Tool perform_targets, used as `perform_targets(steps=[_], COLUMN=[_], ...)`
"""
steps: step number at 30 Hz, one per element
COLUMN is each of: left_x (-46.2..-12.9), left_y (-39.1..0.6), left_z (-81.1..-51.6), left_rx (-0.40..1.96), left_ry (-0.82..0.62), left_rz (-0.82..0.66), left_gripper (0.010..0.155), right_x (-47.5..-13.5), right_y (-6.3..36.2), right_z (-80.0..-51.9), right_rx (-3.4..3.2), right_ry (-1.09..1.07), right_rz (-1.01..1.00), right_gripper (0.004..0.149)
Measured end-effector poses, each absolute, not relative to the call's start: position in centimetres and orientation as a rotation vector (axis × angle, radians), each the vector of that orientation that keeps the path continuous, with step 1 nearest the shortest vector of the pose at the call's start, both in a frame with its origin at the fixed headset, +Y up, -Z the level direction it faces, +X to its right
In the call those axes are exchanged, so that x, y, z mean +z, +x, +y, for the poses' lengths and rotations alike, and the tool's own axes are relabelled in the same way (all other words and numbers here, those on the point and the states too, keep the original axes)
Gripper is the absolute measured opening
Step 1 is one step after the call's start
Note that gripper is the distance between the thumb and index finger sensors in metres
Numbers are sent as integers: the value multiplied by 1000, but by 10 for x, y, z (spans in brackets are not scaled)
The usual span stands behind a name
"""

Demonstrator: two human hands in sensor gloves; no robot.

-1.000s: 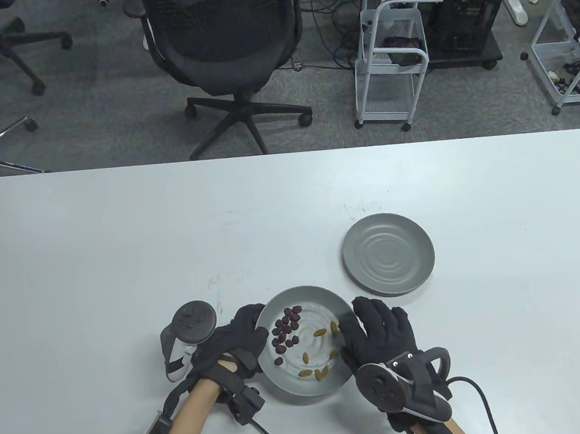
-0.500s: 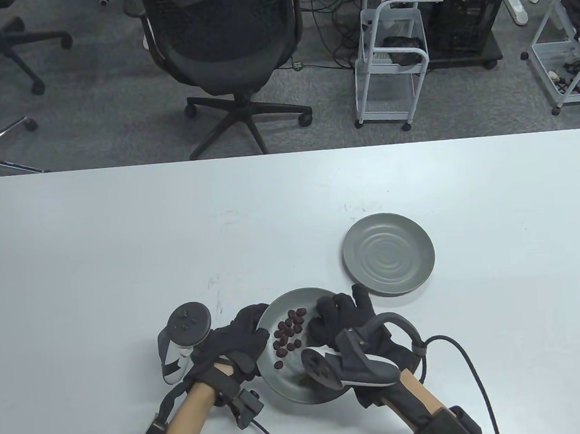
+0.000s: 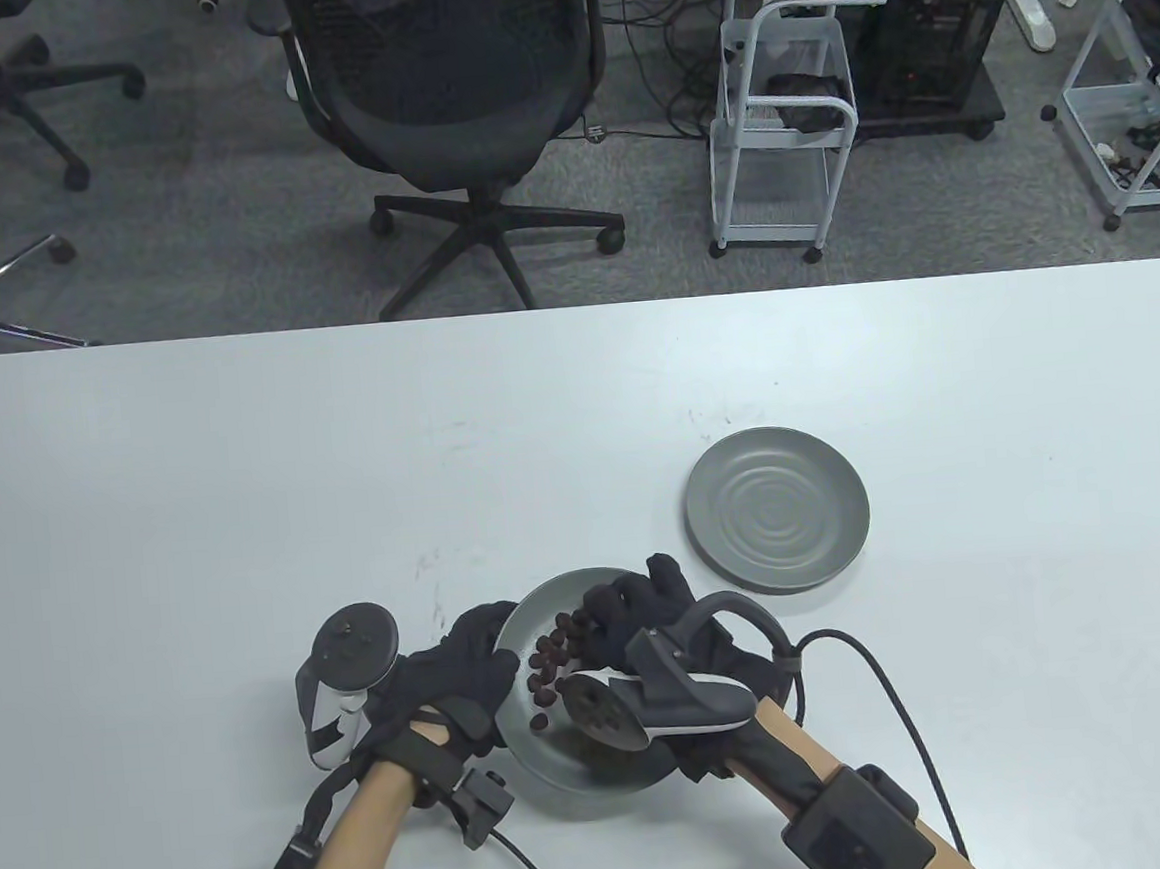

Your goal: Pick raisins with hand pinch into plate

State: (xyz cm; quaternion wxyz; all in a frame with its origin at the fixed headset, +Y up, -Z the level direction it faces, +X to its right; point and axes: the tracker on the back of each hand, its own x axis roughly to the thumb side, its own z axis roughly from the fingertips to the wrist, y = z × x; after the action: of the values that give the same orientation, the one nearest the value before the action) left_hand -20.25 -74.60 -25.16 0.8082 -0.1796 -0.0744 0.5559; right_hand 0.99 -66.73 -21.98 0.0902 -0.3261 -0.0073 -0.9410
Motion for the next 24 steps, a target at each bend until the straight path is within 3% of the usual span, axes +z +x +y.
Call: perform_targets(steps=[19, 24], left_x=[-255, -255], left_y=[-211, -212], left_z=[-748, -748], left_rx=[1188, 1179], left_ry=[-389, -388], left_rz=[-145, -147], left_gripper=[58, 58], right_x=[-228, -231], right_y=[16, 20], right_z=[-674, -672], right_rx=[-2891, -2885], right_ry=[-1104, -1038], right_rz=[36, -107], right_gripper=[42, 50])
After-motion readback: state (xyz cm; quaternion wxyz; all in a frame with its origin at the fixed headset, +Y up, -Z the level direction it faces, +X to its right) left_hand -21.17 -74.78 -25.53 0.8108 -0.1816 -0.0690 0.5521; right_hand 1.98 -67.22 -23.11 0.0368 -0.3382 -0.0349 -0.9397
